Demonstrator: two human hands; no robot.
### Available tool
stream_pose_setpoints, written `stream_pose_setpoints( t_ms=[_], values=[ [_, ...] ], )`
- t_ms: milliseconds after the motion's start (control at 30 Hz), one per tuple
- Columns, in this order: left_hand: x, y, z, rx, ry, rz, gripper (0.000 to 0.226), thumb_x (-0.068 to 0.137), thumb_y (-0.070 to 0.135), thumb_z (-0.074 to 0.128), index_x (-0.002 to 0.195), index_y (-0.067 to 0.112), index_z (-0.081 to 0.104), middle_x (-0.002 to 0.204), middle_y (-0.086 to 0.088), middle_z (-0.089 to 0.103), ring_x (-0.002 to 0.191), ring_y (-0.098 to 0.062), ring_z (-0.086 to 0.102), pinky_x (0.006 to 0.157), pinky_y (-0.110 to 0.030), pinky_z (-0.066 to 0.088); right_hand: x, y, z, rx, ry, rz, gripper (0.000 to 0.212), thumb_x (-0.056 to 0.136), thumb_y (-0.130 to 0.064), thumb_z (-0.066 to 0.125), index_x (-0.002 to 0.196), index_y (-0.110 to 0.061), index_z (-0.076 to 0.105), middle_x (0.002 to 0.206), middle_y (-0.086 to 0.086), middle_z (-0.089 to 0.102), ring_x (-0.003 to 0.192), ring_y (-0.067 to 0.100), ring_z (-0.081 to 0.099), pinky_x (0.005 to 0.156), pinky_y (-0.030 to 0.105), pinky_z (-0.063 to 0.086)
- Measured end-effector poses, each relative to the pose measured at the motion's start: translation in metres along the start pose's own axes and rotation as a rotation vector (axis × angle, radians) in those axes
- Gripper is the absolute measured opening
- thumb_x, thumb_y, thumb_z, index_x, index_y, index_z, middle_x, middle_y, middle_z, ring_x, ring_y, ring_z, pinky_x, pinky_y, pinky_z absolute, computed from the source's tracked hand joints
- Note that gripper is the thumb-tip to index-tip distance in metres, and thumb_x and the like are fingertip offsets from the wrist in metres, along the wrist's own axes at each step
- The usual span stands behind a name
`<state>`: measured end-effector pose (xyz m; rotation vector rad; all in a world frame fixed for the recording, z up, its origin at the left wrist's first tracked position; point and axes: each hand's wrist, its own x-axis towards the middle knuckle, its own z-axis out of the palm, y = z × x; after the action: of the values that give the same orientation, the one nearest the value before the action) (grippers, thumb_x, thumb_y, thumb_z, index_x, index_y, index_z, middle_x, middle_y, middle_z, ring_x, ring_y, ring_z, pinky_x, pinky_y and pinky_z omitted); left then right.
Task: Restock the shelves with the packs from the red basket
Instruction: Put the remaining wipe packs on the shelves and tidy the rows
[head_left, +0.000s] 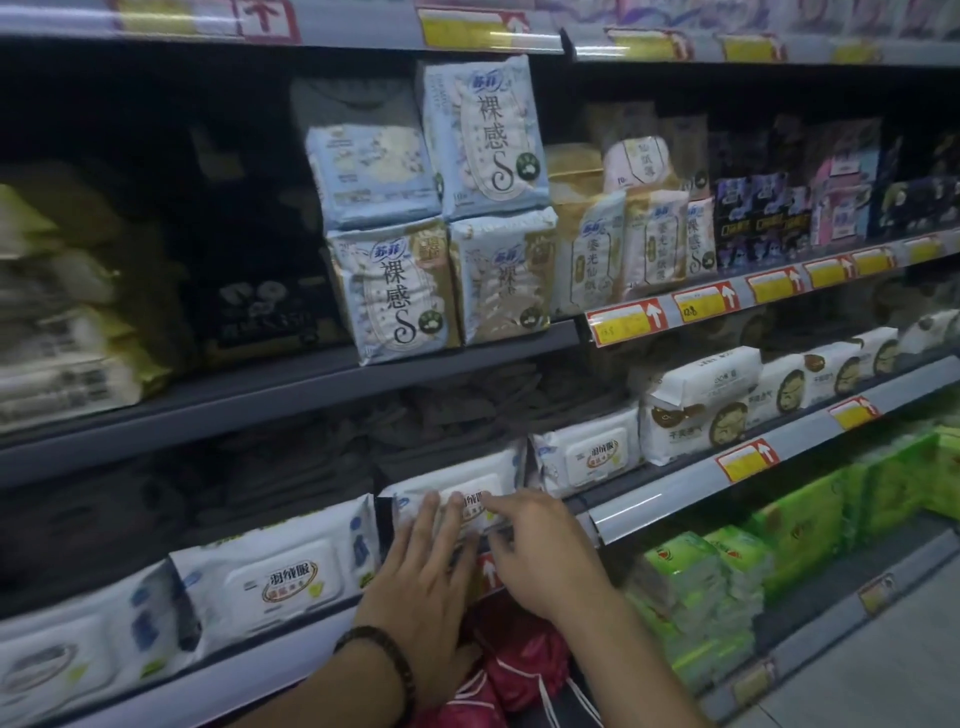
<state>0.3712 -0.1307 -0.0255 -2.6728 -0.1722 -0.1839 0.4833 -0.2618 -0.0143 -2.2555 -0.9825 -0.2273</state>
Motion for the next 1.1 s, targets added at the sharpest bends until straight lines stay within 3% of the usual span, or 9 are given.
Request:
stream_pose_setpoints(
  t_ms=[133,500,633,700,767,833,933,1000,1100],
  values=[
    [0.009,0.006,-0.006,-0.035,-0.053,-0.047,0.107,0.089,0.071,0.042,0.165,0.015,-0.006,0.165,-0.018,-0.034,0.151,-0.043,-0.033,0.126,-0.057,-0.011,0.005,0.004,0.008,-0.04,-0.033,0.019,0.061,0.094,-0.034,0.055,0.155,-0.03,0.052,0.15,-0.001,0.059,0.14,0.022,0.052,0.116,0.035,0.045],
    [0.015,-0.001,-0.016,-0.028,-0.167,-0.037,0.11,0.085,0.06,0.053,0.165,0.016,-0.01,0.166,-0.013,-0.035,0.153,-0.039,-0.032,0.125,-0.053,-0.012,0.006,-0.009,0.012,-0.174,-0.15,0.088,0.066,0.102,-0.036,0.048,0.164,-0.031,0.029,0.164,0.002,0.037,0.15,0.031,0.03,0.121,0.052,0.025],
    [-0.006,-0.015,-0.018,-0.123,-0.088,0.019,0.091,0.092,0.05,0.053,0.166,0.02,0.008,0.172,-0.008,-0.018,0.155,-0.028,-0.025,0.129,-0.053,-0.002,-0.003,-0.026,0.006,-0.199,-0.178,0.119,0.066,0.103,-0.038,0.048,0.164,-0.025,0.028,0.162,0.01,0.034,0.15,0.034,0.027,0.121,0.054,0.023],
    [-0.026,-0.027,-0.022,-0.121,-0.061,0.032,0.087,0.084,0.05,0.063,0.16,0.019,0.033,0.172,-0.011,0.017,0.157,-0.031,0.005,0.122,-0.057,0.031,-0.008,-0.041,0.002,-0.233,-0.162,0.109,0.061,0.101,-0.036,0.051,0.159,-0.024,0.036,0.157,0.011,0.039,0.147,0.034,0.032,0.12,0.053,0.027],
    [-0.049,-0.037,-0.017,-0.111,0.012,0.04,0.079,0.074,0.048,0.064,0.146,0.019,0.055,0.161,-0.014,0.044,0.149,-0.036,0.038,0.112,-0.055,0.045,-0.012,-0.058,-0.001,-0.275,-0.144,0.053,0.052,0.1,-0.036,0.051,0.151,-0.024,0.047,0.15,0.009,0.047,0.142,0.033,0.04,0.118,0.051,0.032],
    [-0.075,-0.049,-0.013,-0.081,0.003,-0.001,0.077,0.066,0.041,0.054,0.14,0.022,0.062,0.152,-0.016,0.054,0.137,-0.041,0.056,0.115,-0.055,0.041,-0.018,-0.077,0.001,-0.273,-0.133,-0.055,0.045,0.1,-0.034,0.051,0.144,-0.025,0.056,0.14,0.007,0.057,0.133,0.03,0.049,0.113,0.046,0.039],
    [-0.114,-0.069,0.003,-0.047,-0.009,-0.118,0.081,0.061,0.034,0.051,0.14,0.023,0.062,0.143,-0.019,0.06,0.122,-0.048,0.06,0.118,-0.06,0.023,-0.03,-0.105,0.015,-0.235,-0.125,-0.204,0.04,0.096,-0.03,0.053,0.133,-0.024,0.065,0.127,0.006,0.063,0.123,0.029,0.055,0.106,0.044,0.047],
    [-0.136,-0.078,0.016,-0.041,-0.034,-0.206,0.081,0.064,0.031,0.043,0.141,0.019,0.064,0.143,-0.023,0.059,0.123,-0.051,0.058,0.117,-0.061,0.012,-0.037,-0.118,0.033,-0.263,-0.12,-0.255,0.041,0.088,-0.029,0.056,0.126,-0.024,0.071,0.118,0.006,0.066,0.114,0.031,0.061,0.095,0.046,0.054],
    [-0.153,-0.087,0.032,-0.069,-0.022,-0.27,0.084,0.067,0.03,0.039,0.148,0.019,0.055,0.152,-0.025,0.051,0.134,-0.051,0.05,0.117,-0.062,0.013,-0.045,-0.134,0.056,-0.317,-0.148,-0.207,0.043,0.075,-0.03,0.068,0.117,-0.028,0.077,0.099,0.005,0.069,0.095,0.03,0.068,0.076,0.044,0.059]
  ],
)
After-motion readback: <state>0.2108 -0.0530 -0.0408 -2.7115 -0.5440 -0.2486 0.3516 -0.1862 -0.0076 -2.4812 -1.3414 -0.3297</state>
